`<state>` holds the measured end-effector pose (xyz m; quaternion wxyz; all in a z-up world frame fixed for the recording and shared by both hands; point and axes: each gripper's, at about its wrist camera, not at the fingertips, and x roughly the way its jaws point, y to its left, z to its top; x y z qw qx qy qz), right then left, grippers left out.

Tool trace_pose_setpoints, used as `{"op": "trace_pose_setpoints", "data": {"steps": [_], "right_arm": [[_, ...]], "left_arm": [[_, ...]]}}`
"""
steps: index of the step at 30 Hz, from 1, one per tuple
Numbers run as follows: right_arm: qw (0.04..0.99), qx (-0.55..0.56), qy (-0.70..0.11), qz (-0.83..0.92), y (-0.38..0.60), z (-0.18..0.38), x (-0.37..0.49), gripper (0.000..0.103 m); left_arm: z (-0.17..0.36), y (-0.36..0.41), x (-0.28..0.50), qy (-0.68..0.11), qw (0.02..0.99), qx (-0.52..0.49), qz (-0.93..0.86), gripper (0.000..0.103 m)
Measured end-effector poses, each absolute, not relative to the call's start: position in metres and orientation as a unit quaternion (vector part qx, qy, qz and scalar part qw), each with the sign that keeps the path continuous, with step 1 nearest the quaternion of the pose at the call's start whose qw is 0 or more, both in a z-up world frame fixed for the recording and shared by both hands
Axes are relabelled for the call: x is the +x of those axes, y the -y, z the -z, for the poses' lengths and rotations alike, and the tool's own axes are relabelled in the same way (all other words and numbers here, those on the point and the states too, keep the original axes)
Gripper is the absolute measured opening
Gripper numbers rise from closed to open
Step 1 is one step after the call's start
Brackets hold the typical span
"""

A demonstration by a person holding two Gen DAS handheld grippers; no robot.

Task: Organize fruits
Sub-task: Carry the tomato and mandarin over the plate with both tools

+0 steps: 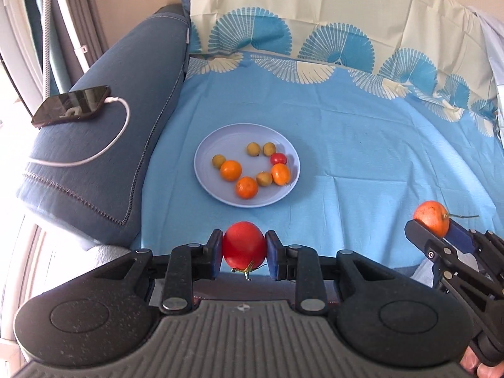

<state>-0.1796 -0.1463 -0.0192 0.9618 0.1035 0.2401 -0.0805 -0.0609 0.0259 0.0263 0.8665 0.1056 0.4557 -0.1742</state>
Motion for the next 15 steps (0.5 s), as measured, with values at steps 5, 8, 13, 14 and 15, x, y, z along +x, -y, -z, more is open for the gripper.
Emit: {"op": "trace_pose_setpoints", "data": {"steps": [5,8,13,14,15], "right_arm": [[0.967,0.070,-0.237,0.068,0.123,0.013,-0.195,0.039],[0.969,0.053,-0.231,0.064,0.114,0.008,-0.200,0.039],[0.969,0.038,-0.235,0.057,0.106,0.006,-0.199,0.039],[0.969,0.036,-0.237,0.056,0.104,0.006,-0.198,0.039],[0.969,0.034,-0.239,0.055,0.102,0.007,-0.197,0.039]], "left_arm": [[-0.026,-0.045,-0.081,-0.444,0.874,0.094,0.174,0.031],[-0.028,-0.056,-0.084,-0.439,0.878,0.080,0.171,0.031],[-0.030,-0.065,-0.080,-0.438,0.881,0.068,0.163,0.031],[-0.030,-0.066,-0.079,-0.439,0.881,0.068,0.162,0.031],[-0.029,-0.067,-0.078,-0.439,0.881,0.068,0.161,0.031]]}}
